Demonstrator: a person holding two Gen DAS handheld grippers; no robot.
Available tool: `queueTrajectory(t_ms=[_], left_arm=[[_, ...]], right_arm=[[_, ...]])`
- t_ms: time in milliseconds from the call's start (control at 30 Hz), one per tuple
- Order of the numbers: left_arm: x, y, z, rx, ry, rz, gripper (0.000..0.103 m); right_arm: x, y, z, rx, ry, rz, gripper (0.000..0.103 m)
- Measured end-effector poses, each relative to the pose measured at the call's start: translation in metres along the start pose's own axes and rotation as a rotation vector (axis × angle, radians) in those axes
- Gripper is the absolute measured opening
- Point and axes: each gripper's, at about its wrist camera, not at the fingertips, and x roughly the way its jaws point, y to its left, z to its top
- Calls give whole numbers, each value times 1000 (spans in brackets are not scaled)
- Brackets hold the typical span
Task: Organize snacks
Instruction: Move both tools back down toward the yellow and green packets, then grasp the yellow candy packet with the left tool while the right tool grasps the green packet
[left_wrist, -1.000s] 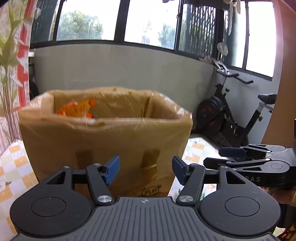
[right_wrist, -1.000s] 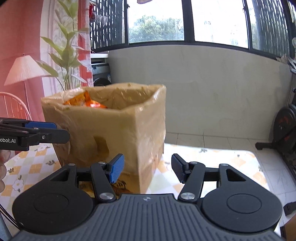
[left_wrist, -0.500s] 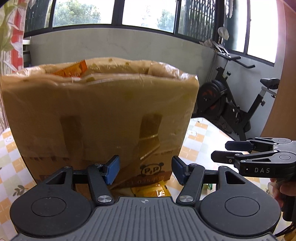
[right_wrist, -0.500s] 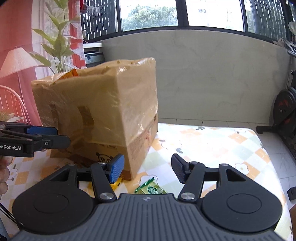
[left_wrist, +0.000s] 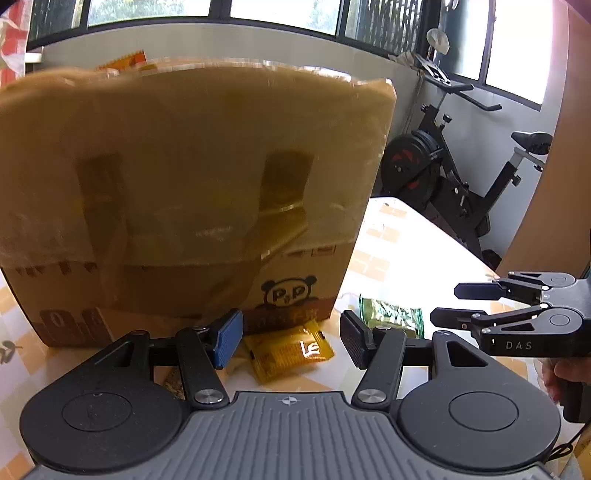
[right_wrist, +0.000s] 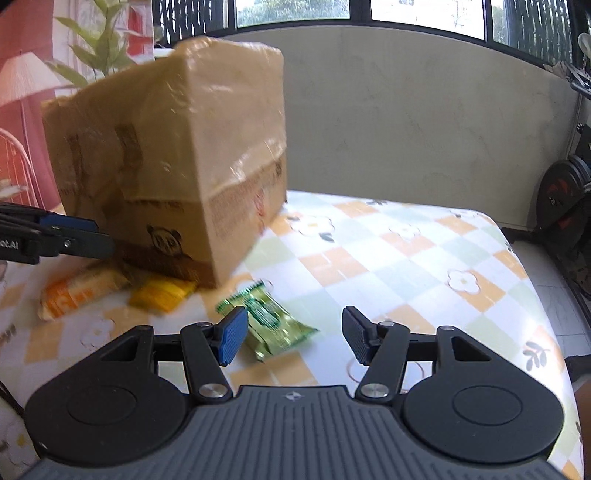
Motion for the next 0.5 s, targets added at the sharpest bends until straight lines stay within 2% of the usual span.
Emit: queueTrajectory(t_ms=[133, 200, 267, 433, 467, 500], left_arm=[[10, 1, -5, -4, 29, -17, 61], [15, 3, -11, -10, 46, -20, 61], [22, 6, -14, -22, 64, -21, 61], [38, 8, -15, -49, 107, -39, 61], [41, 7, -16, -51, 113, -39, 61], [46, 5, -14, -52, 116, -38, 62]], right_arm=[[9, 4, 2, -46, 11, 23, 61], [18, 10, 5, -93, 27, 45, 68], [30, 16, 8, -135, 45, 55, 68], [55, 14, 13, -106, 100, 84, 68], [58, 14, 13, -87, 113, 98, 64], [59, 15, 12, -77, 117, 98, 55]])
